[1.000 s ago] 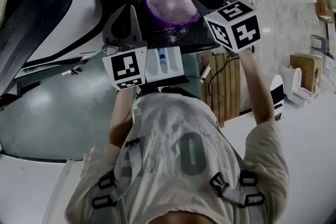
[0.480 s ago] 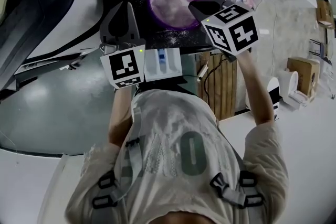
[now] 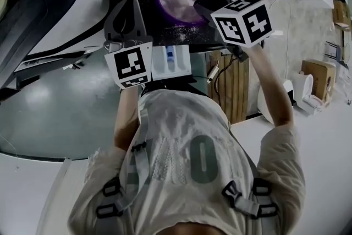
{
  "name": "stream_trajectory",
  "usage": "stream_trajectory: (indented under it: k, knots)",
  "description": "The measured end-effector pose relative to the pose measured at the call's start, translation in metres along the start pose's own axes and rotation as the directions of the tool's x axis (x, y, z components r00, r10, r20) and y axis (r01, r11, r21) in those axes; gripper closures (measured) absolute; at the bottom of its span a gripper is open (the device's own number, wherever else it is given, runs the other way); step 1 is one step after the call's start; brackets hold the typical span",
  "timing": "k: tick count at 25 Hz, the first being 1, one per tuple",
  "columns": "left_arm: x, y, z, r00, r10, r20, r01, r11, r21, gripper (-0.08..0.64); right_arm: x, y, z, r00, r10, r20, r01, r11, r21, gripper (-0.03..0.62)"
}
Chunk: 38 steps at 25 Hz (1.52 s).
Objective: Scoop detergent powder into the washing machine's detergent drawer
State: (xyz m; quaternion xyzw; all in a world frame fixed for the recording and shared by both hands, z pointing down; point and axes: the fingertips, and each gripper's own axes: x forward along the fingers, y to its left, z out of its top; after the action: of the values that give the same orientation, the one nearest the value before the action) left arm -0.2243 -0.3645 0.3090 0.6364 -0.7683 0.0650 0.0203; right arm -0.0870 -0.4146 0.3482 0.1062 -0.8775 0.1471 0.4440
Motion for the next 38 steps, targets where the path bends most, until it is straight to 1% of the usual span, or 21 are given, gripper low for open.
stream_trajectory:
  k: [5, 8, 12, 17, 18, 21, 23, 25, 27, 28, 30, 33, 35, 37, 38]
  knots:
    - [-0.005, 0.004, 0.003, 1.000, 0.020, 0.001, -0.020, 1.000, -0.001, 0.540, 0.000, 0.014, -0.002, 0.996, 0.089, 0.018, -0.090, 0.993, 0.078, 0.583]
    - [-0.009, 0.005, 0.003, 1.000, 0.030, -0.007, -0.030, 1.000, -0.003, 0.540, -0.003, 0.019, 0.003, 0.988, 0.147, 0.051, -0.154, 0.976, 0.152, 0.583]
    - [-0.012, 0.004, 0.004, 0.999, 0.033, -0.001, -0.033, 0.999, -0.001, 0.540, -0.006, 0.023, 0.007, 0.973, 0.207, 0.103, -0.227, 0.941, 0.249, 0.583]
    - [-0.015, 0.004, 0.008, 0.999, 0.032, 0.005, -0.032, 0.999, 0.001, 0.540, -0.011, 0.026, 0.009, 0.945, 0.246, 0.216, -0.315, 0.866, 0.389, 0.583]
    - [-0.014, 0.003, 0.009, 1.000, 0.029, 0.008, -0.029, 1.000, 0.003, 0.540, -0.013, 0.026, 0.011, 0.936, 0.249, 0.247, -0.335, 0.845, 0.418, 0.583]
    - [-0.014, 0.002, 0.011, 1.000, 0.023, 0.010, -0.023, 1.000, 0.005, 0.540, -0.017, 0.024, 0.016, 0.906, 0.241, 0.349, -0.398, 0.766, 0.505, 0.583]
    - [-0.014, 0.000, 0.013, 1.000, 0.017, 0.012, -0.017, 1.000, 0.011, 0.540, -0.019, 0.021, 0.016, 0.891, 0.207, 0.404, -0.419, 0.720, 0.553, 0.583]
    - [-0.015, -0.003, 0.014, 1.000, 0.010, 0.014, -0.011, 1.000, 0.019, 0.540, -0.023, 0.017, 0.016, 0.867, 0.176, 0.466, -0.452, 0.670, 0.588, 0.583]
    - [-0.015, -0.005, 0.015, 1.000, 0.005, 0.014, -0.005, 1.000, 0.026, 0.540, -0.029, 0.012, 0.013, 0.847, 0.133, 0.514, -0.474, 0.627, 0.618, 0.583]
    - [-0.015, -0.005, 0.015, 1.000, 0.003, 0.015, -0.004, 1.000, 0.028, 0.540, -0.032, 0.010, 0.013, 0.831, 0.112, 0.545, -0.492, 0.604, 0.627, 0.583]
    - [-0.016, -0.006, 0.017, 1.000, 0.001, 0.013, -0.002, 1.000, 0.030, 0.540, -0.041, 0.006, 0.015, 0.781, 0.068, 0.621, -0.549, 0.548, 0.631, 0.583]
    - [-0.017, -0.011, 0.019, 1.000, -0.010, 0.012, 0.009, 0.999, 0.036, 0.540, -0.053, -0.002, 0.012, 0.697, -0.023, 0.716, -0.638, 0.436, 0.635, 0.583]
    - [-0.016, -0.017, 0.024, 1.000, -0.023, 0.017, 0.023, 0.999, 0.043, 0.540, -0.058, -0.008, 0.008, 0.649, -0.085, 0.756, -0.684, 0.370, 0.629, 0.583]
    - [-0.016, -0.022, 0.028, 0.999, -0.039, 0.024, 0.038, 0.998, 0.050, 0.540, -0.061, -0.013, 0.005, 0.603, -0.136, 0.786, -0.726, 0.314, 0.611, 0.583]
    - [-0.016, -0.025, 0.030, 0.999, -0.047, 0.027, 0.045, 0.998, 0.052, 0.540, -0.062, -0.015, 0.004, 0.579, -0.156, 0.800, -0.747, 0.291, 0.598, 0.583]
